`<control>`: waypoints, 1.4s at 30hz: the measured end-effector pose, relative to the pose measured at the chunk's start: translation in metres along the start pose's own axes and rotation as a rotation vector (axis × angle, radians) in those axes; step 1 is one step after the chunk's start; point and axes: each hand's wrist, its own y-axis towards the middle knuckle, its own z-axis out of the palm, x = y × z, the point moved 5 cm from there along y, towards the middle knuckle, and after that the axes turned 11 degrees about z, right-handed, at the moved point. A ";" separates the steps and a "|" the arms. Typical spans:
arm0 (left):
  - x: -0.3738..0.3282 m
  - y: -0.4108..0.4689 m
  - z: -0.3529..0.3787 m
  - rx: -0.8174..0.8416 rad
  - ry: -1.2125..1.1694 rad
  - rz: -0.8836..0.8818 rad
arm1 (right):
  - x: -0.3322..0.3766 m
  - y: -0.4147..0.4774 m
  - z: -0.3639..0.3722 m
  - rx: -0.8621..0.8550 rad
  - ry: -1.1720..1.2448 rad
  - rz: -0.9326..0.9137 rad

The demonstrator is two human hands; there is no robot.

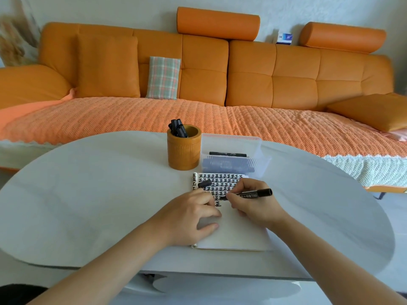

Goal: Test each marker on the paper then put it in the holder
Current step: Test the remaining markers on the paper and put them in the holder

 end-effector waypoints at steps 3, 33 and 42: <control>0.001 -0.001 0.000 -0.006 -0.022 -0.016 | -0.001 0.002 0.002 0.010 -0.047 -0.012; 0.004 -0.001 0.001 -0.014 -0.076 -0.070 | -0.009 0.003 0.004 0.055 -0.142 -0.099; 0.005 -0.001 0.002 -0.015 -0.074 -0.066 | -0.010 0.006 0.005 0.046 -0.136 -0.093</control>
